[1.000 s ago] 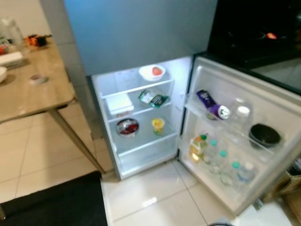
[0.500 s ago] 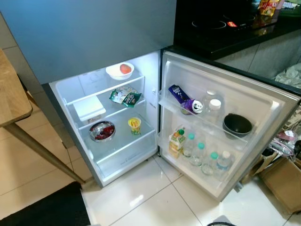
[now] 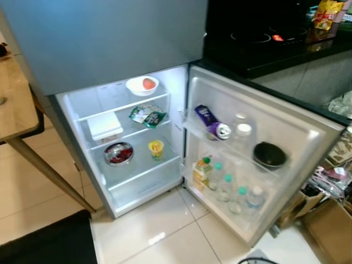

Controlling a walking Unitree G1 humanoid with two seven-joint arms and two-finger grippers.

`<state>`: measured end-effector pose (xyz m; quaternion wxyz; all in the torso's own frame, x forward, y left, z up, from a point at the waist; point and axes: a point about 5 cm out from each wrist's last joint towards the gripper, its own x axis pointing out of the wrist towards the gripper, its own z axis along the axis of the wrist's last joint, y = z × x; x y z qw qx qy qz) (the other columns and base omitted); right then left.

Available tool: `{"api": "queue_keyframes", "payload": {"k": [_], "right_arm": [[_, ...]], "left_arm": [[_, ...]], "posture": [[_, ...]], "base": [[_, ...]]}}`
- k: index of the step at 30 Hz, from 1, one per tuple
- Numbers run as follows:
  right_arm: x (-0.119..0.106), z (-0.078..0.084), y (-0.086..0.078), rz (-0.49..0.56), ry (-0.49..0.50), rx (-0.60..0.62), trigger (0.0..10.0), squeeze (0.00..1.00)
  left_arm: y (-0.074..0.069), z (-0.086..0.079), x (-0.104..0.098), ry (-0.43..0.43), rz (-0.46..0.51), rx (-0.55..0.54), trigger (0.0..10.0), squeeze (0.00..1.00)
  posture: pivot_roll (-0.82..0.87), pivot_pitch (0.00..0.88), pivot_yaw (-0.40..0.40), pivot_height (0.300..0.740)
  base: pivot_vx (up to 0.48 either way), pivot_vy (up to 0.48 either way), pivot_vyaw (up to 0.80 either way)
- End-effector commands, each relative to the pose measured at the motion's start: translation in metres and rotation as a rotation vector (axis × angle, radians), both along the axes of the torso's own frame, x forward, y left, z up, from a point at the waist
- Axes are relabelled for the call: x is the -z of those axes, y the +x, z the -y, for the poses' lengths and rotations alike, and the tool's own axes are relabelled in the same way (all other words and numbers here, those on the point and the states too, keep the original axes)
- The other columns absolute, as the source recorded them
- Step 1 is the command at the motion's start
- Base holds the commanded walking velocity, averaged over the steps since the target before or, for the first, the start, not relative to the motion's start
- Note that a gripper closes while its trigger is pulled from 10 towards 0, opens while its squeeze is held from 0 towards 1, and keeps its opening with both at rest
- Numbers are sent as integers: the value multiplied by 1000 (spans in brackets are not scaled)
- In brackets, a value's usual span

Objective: Restocking fridge

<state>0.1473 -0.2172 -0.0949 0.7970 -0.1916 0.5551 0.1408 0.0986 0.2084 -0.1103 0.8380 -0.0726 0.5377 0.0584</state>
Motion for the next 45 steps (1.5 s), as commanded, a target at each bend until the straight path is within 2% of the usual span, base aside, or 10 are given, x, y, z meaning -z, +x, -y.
{"api": "queue_keyframes", "payload": {"k": [1, 15, 26, 27, 30, 31, 39, 41, 42, 45], "right_arm": [[1, -6, 1, 3, 11, -11, 10000, 0], [-2, -5, 7, 85, -27, -11, 10000, 0], [-78, 68, 99, 553, -179, 382, 10000, 0], [-95, 80, 113, 637, -156, 480, 8471, 0], [-100, 83, 116, 662, -143, 509, 8471, 0], [-109, 86, 124, 712, -95, 564, 0, 0], [-179, 82, 182, 1009, 350, 718, 0, 0], [-186, 76, 189, 1017, 397, 697, 8039, 0], [-189, 73, 192, 1017, 413, 681, 10000, 0], [-192, 64, 197, 1010, 457, 634, 10000, 0]], "left_arm": [[-3, 10, 3, -15, -26, 18, 10000, 0], [3, 19, 3, -28, -16, 5, 10000, 0], [-19, -19, 0, 8, -40, -32, 10000, 0], [-20, -19, 0, 9, -41, -35, 10000, 0], [-20, -19, 1, 8, -41, -35, 10000, 0], [-21, -18, 1, 7, -42, -35, 10000, 0], [-20, -9, 2, -10, -33, -44, 10000, 0], [-20, -8, 3, -11, -29, -49, 10000, 0], [-19, -8, 3, -11, -28, -51, 10000, 0], [-16, -2, 3, -16, -21, -49, 10000, 0]], "posture": [[-76, 0, 18, 740], [-79, 0, 21, 740], [-78, 0, 20, 740], [-69, 0, 18, 740], [-69, 0, 18, 740], [-69, 0, 18, 740], [-62, 0, 12, 740], [-52, 0, 7, 740], [-52, 0, 7, 740], [-52, 0, 7, 740]], "base": [[0, -435, 0], [0, -225, 0], [0, 0, 0], [0, 0, 0], [0, 0, 0], [0, 0, 0], [0, 0, 0], [0, 0, 0], [0, 0, 0], [0, 0, 0]]}}
